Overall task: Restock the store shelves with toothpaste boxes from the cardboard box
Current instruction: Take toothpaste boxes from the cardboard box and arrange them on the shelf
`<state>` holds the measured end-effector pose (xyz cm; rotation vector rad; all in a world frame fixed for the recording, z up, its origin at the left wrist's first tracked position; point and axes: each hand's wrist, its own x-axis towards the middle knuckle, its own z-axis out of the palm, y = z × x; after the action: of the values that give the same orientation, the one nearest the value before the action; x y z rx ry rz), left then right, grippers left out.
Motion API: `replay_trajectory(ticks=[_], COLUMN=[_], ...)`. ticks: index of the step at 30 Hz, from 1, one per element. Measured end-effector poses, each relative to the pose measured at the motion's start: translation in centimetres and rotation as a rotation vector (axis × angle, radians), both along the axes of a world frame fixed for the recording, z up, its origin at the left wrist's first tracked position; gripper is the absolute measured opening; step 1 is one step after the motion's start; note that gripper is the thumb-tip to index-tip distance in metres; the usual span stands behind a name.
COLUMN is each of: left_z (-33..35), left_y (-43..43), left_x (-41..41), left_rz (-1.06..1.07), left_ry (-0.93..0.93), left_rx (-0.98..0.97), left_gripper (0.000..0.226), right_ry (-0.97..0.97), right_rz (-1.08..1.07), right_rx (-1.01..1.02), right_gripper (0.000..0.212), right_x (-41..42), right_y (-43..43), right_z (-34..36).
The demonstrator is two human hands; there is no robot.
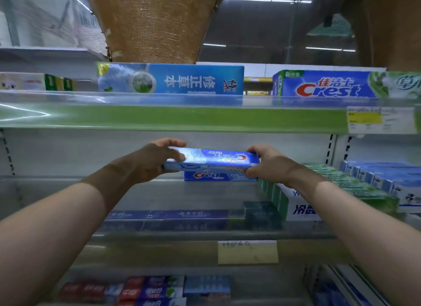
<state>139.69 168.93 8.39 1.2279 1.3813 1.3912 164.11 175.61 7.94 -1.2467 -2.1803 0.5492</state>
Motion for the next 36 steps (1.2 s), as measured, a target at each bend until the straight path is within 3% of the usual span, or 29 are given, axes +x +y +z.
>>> replay_trajectory(ticks=[3,5,7,9,12,14,16,20,22,26,30,36], left_z=[0.0,-0.2,0.1,0.7,1.3,1.5,1.7,2.6,3.1,3.3,2.7,1.5], left_y=[0.2,0.7,1.2,1.9,2.8,2.6,2.3,2.0,1.7,1.9,2.1,2.2], left_x=[-0.1,-0.3,-0.2,0.6,3.3,5.2,5.7,4.9,5.3,6.2,4.9,2.5], left_rz=[0.002,0.030,0.060,0.103,0.069,-0.072,-0.164,-0.200,-0.204,-0.218,-0.159,-0.023], left_ry=[0.110,-0.012,-0.217,-0.396,-0.451,-0.248,0.037,0.594,0.766,0.953,1.160,1.126], left_rx=[-0.084,-0.083,-0.022,0.039,0.035,-0.102,-0.229,-0.297,-0.310,-0.276,-0.237,-0.195], left_gripper=[0.033,0.033,0.018,0.004,0.016,0.016,0.010,0.035,0.032,0.037,0.039,0.034], right_ry=[-0.037,0.120,0.279,0.291,0.210,0.163,0.150,-0.033,-0.144,-0.369,-0.428,-0.444], right_rz=[0.008,0.081,0.147,0.179,0.252,0.292,0.241,-0.031,0.047,0.220,0.173,0.081], right_rx=[-0.014,-0.168,-0.330,-0.380,-0.405,-0.410,-0.341,0.189,0.212,0.200,0.236,0.147], right_gripper=[0.039,0.036,0.031,0.029,0.020,0.014,0.023,0.034,0.039,0.036,0.029,0.030], right_x=[0.1,0.6,0.9,0.5,-1.8,-3.1,-3.1,-0.7,-0.4,-1.5,-1.2,-0.4], right_y=[0.3,0.2,-0.3,-0.9,-2.4,-3.1,-3.2,-1.5,-1.5,-1.3,0.1,1.9], right_z=[0.1,0.2,0.5,0.9,1.2,1.3,1.6,2.9,3.4,3.4,2.9,1.5])
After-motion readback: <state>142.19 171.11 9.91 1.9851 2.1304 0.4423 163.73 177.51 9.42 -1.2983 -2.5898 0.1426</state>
